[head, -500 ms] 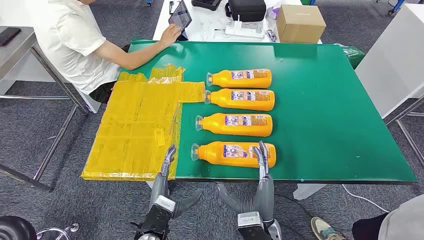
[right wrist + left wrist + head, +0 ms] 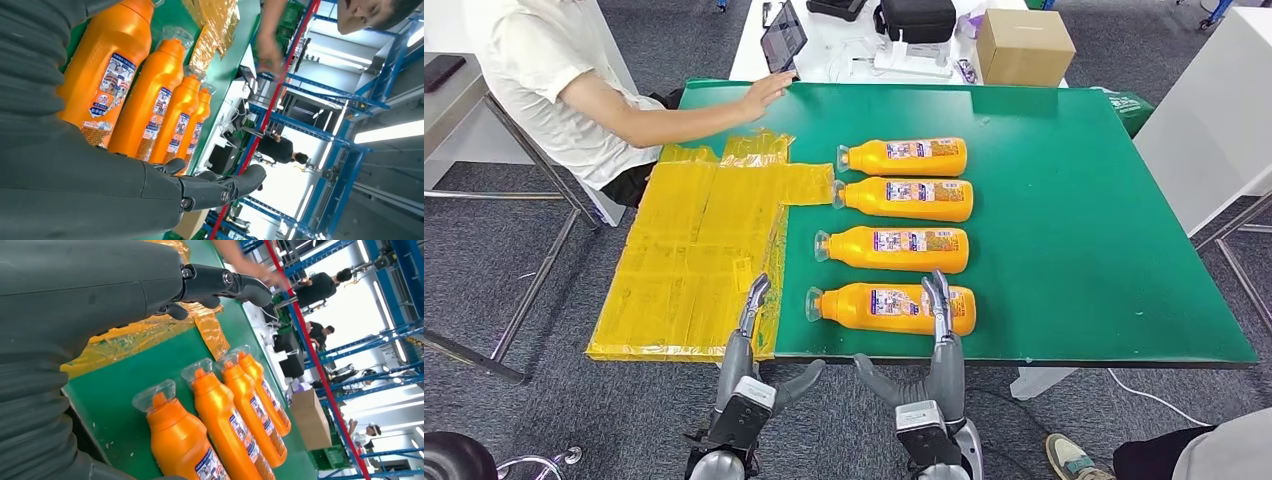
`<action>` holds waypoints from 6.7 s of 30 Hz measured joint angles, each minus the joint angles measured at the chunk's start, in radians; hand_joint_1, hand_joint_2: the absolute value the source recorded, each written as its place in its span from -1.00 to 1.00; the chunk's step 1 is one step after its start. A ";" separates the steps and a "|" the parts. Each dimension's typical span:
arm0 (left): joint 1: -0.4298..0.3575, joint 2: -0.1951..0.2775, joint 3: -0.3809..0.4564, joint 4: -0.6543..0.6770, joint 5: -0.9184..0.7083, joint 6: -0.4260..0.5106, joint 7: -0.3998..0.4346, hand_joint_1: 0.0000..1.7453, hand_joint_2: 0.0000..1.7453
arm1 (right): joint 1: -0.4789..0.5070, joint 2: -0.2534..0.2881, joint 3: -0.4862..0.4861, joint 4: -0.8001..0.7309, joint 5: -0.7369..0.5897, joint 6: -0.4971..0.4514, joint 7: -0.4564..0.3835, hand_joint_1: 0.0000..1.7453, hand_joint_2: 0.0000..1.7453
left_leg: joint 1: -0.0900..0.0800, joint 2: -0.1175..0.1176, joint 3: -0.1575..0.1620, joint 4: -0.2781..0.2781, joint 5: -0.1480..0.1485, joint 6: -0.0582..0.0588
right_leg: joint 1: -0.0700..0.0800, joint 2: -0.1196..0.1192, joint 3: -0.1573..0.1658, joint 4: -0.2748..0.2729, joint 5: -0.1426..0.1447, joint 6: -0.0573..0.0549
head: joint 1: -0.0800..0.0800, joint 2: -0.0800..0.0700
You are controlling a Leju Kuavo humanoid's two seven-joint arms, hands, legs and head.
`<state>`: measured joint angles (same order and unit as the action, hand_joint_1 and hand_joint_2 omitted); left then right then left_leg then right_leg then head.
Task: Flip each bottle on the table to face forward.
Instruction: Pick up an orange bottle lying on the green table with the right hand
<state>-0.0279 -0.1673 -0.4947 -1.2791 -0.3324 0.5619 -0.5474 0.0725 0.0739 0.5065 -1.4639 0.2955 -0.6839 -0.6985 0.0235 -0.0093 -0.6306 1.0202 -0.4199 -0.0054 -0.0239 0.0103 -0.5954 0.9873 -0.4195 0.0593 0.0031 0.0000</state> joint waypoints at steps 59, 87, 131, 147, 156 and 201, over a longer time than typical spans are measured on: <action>-0.026 -0.025 0.016 0.004 0.068 -0.067 -0.035 -1.00 1.00 | -0.236 -0.141 -0.148 0.446 1.045 -0.007 0.634 -1.00 1.00 | 0.000 0.000 -0.001 0.000 0.000 0.000 | 0.000 0.000 0.000 0.000 0.000 0.000 | 0.000 0.000; -0.021 -0.026 0.020 -0.006 0.050 -0.074 -0.013 -1.00 1.00 | -0.353 -0.128 -0.168 0.638 0.975 0.109 0.685 1.00 1.00 | 0.000 0.000 0.002 0.000 0.000 0.000 | 0.000 0.000 0.002 0.000 0.000 0.000 | 0.000 0.000; 0.072 -0.013 0.086 -0.063 0.649 -0.241 0.027 -1.00 1.00 | -0.093 0.022 -0.222 0.268 0.084 0.139 0.081 0.72 1.00 | 0.000 0.000 0.001 0.000 0.000 0.000 | 0.000 0.000 0.001 0.000 0.000 0.000 | 0.000 0.000; 0.019 -0.001 0.027 -0.027 0.692 -0.426 0.068 -1.00 1.00 | -0.110 0.061 -0.009 0.281 0.098 0.151 0.004 0.65 1.00 | 0.000 0.000 0.000 0.000 0.000 0.000 | 0.000 0.000 0.000 0.000 0.000 0.000 | 0.000 0.000; 0.005 -0.001 0.026 -0.027 0.739 -0.513 0.055 -1.00 1.00 | -0.143 0.049 0.106 0.309 0.079 0.126 0.004 0.66 1.00 | 0.000 0.000 0.000 0.000 0.000 0.000 | 0.000 0.000 0.000 0.000 0.000 0.000 | 0.000 0.000; -0.023 0.011 0.074 -0.069 0.333 -0.102 0.020 1.00 1.00 | -0.126 0.057 0.119 0.363 0.132 0.130 -0.001 -1.00 -1.00 | 0.000 0.000 0.000 0.000 0.000 0.000 | 0.000 0.000 -0.001 0.000 0.000 0.000 | 0.000 0.000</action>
<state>-0.0510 -0.1566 -0.4211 -1.3478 0.0004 0.4598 -0.5269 -0.0531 0.1306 0.6250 -1.1005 0.4279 -0.5536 -0.6997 0.0237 -0.0095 -0.6310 1.0204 -0.4202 -0.0057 -0.0237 0.0105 -0.5963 0.9874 -0.4196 0.0593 0.0032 0.0000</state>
